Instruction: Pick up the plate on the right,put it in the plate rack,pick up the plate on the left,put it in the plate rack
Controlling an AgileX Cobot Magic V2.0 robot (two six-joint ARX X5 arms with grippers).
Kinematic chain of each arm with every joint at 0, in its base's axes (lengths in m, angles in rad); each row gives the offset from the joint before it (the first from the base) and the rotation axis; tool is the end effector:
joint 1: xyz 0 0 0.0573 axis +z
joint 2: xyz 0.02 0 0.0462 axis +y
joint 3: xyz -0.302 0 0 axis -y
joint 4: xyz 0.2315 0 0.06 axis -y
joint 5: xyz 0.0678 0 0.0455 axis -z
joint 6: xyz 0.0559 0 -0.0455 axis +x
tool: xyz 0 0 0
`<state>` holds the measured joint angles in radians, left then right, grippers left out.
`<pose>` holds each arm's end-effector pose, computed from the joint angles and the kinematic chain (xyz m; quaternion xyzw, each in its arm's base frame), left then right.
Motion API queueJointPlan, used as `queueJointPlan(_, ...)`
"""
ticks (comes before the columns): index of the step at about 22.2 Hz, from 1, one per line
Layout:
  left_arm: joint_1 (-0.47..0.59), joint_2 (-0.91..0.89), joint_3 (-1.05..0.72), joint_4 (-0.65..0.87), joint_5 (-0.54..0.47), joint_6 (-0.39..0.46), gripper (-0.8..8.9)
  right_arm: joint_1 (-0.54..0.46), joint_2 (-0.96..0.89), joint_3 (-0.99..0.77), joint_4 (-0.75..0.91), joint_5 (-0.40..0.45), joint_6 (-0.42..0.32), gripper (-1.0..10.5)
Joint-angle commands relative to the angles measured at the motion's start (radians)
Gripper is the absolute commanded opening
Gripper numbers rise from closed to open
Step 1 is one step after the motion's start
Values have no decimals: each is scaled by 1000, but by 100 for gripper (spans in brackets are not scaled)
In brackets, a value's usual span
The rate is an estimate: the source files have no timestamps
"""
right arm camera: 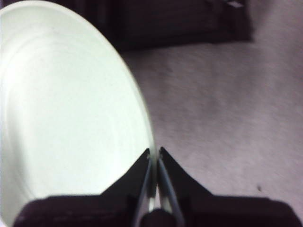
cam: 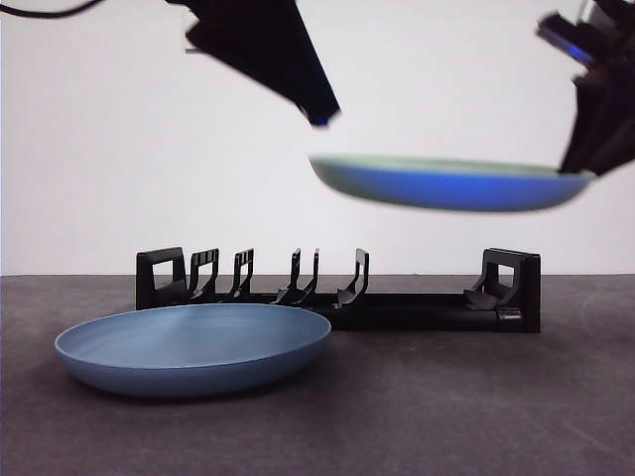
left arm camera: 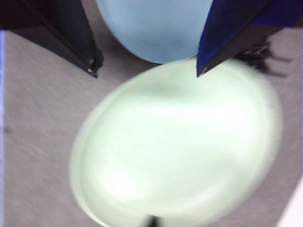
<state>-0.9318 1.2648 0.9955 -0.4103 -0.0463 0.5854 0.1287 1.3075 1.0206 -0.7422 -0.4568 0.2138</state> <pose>0.1597 -0.2106 0.3100 0.3957 0.1652 -0.4716 0.7705 0.2361 0.0554 0.2861 0.1688 0.5096 0.1980 0.8201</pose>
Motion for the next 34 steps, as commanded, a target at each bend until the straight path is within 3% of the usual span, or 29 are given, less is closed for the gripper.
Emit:
queueJointPlan(1,-49,26,0,-12,-9,61,336,14,0,21,-1,-14,6,-17)
queueJointPlan(6,-119,42,0,-9,-105,106,335,45,0,27,-9,-16,6,-17)
queueJointPlan(10,-128,43,0,-19,-107,122,305,63,0,28,-27,-24,6,-17)
queueJointPlan(15,-128,44,0,-38,-102,122,289,64,0,28,-29,-100,5,-18)
queueJointPlan(22,-128,66,0,-71,-52,123,-20,64,0,28,-30,-97,-4,-17)
queueJointPlan(34,-129,67,0,-96,-56,107,-9,61,-6,35,18,-88,-29,19)
